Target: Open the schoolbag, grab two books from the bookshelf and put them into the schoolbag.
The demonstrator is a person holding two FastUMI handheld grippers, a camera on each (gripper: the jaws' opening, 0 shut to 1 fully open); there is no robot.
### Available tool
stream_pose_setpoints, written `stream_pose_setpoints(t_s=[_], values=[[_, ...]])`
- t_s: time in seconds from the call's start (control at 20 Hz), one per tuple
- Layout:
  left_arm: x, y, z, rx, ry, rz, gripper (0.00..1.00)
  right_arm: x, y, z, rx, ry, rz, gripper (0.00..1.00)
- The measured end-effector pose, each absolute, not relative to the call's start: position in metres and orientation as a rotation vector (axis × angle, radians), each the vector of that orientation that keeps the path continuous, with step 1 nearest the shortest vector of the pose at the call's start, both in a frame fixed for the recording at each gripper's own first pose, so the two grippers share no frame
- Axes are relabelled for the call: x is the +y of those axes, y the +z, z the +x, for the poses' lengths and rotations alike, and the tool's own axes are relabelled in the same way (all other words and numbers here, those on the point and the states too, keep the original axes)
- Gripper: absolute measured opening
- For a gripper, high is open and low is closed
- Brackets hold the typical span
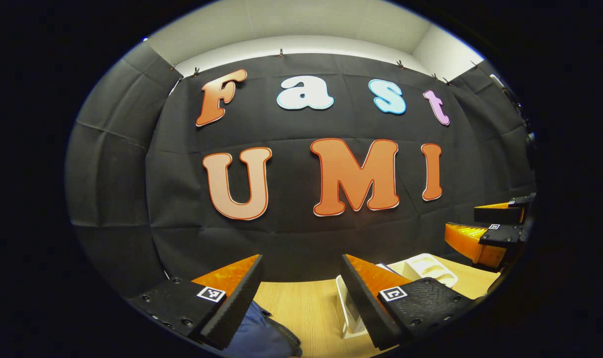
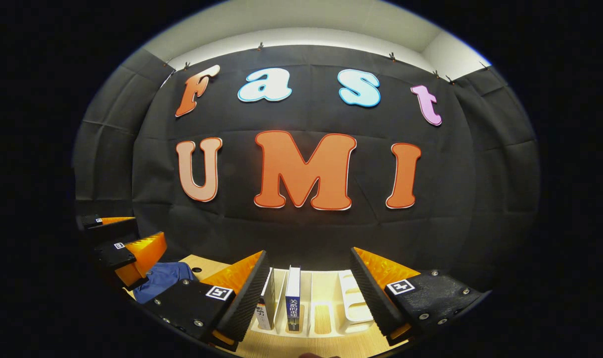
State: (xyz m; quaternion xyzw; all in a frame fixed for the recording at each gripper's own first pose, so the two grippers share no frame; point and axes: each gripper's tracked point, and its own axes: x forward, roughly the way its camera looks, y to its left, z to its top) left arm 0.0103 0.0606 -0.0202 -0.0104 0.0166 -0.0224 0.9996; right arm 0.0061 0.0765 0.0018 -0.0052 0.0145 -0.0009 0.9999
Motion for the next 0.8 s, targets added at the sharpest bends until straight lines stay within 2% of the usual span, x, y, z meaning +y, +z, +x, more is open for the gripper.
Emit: stream_pose_setpoints(t_s=[0.8], values=[[0.066,-0.027,0.007,0.054,-0.039,-0.032,0.97,0.083,-0.003,0.006,0.042,0.02,-0.011,0.96]])
